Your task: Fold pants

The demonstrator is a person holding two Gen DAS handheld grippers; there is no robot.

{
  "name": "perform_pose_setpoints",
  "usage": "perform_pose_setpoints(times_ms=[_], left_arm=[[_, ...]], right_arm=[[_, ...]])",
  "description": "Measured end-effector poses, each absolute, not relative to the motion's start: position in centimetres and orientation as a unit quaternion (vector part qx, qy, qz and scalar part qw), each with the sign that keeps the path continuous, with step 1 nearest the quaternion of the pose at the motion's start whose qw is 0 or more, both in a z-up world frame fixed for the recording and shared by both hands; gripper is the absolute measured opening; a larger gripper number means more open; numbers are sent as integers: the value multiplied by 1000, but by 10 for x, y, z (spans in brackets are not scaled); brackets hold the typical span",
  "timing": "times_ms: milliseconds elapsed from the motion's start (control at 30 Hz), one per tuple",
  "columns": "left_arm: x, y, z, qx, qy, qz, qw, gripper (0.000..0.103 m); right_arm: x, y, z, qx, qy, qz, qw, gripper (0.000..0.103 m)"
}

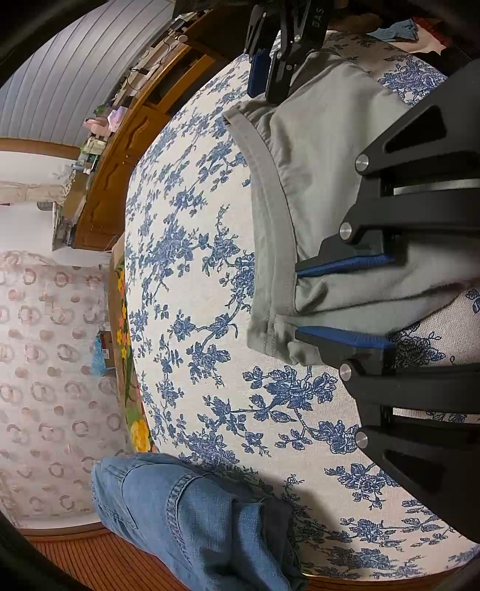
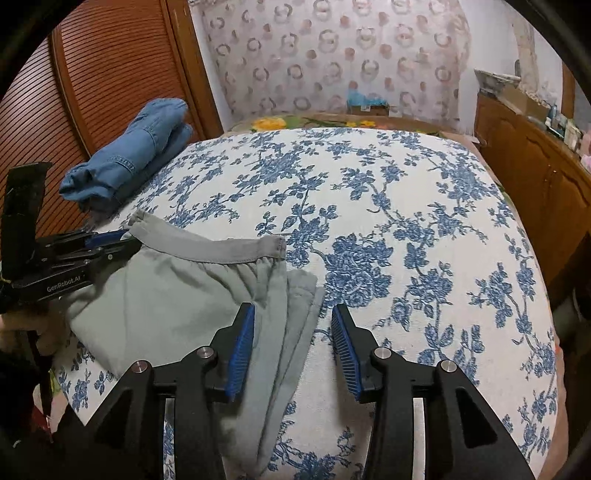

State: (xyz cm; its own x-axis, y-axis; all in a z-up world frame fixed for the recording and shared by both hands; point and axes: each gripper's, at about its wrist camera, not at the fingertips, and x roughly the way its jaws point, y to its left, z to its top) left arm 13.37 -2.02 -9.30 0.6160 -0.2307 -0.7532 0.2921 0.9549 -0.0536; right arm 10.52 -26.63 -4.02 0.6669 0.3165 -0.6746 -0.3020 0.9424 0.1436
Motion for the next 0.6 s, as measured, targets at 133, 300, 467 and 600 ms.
perform_pose_setpoints(times_ms=[133, 300, 467, 600], left_arm=[[134, -20, -93, 37, 414, -146, 898, 29], [134, -20, -93, 36, 414, -146, 898, 29], [130, -16, -88, 26, 402, -145, 904, 32], [126, -10, -80, 25, 383, -130, 914, 59]], right_arm=[[112, -258, -38, 2, 374, 178, 910, 44], [117, -246, -40, -20, 367, 181, 912, 44], [118, -246, -44, -20, 363, 183, 914, 44], [117, -245, -44, -26, 361, 180, 915, 44]])
